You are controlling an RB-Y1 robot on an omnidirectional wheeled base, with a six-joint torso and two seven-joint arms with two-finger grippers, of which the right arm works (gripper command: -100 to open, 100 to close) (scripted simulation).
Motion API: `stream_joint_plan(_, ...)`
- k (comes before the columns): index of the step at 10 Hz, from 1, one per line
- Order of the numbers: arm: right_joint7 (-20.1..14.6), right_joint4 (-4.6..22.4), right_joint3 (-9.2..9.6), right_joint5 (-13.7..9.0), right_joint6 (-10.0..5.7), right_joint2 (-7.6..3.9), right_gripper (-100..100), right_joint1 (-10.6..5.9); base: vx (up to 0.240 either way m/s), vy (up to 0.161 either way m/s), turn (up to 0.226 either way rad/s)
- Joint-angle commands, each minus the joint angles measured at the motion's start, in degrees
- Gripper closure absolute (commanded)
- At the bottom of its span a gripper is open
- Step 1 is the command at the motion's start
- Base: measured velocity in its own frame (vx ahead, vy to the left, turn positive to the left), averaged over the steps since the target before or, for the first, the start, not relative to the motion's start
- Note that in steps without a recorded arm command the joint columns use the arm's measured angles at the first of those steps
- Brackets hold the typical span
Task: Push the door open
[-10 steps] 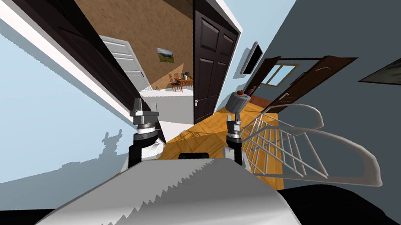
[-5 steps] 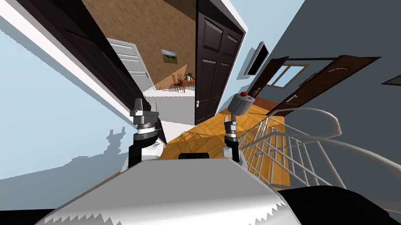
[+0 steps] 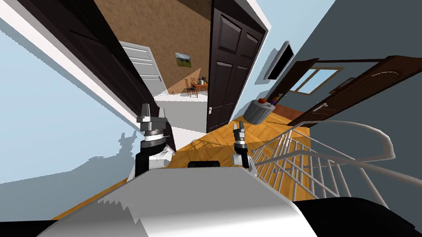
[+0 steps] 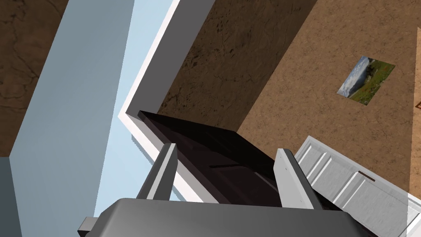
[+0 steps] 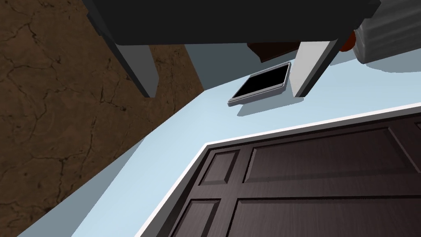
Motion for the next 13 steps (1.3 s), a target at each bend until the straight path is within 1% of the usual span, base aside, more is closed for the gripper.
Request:
stream_joint_plan(1, -0.3, 2.9, 0.22, -0.1, -0.63, -0.51, -100, -1.35, 0.075, -0.052, 0.128)
stream_joint_plan(3, -0.7, 6.7, 0.46, -0.2, -1.5, -1.25, -100, -2.95, 0.096, -0.043, 0.124)
stream_joint_plan(4, -0.7, 7.3, 0.46, -0.2, -1.5, -1.25, -100, -2.95, 0.069, -0.029, 0.038)
stream_joint_plan(8, -1.5, 14.9, 0.96, -0.5, -3.32, -2.7, -100, -6.27, 0.073, -0.039, 0.123)
stream_joint_plan(9, -1.5, 15.6, 0.96, -0.5, -3.32, -2.7, -100, -6.27, 0.061, -0.034, 0.048)
stream_joint_plan(12, -2.1, 21.6, 1.35, -0.8, -4.73, -3.75, -100, -8.86, 0.063, -0.046, 0.131)
stream_joint_plan(13, -2.1, 22.0, 1.35, -0.8, -4.73, -3.75, -100, -8.86, 0.055, -0.04, 0.05)
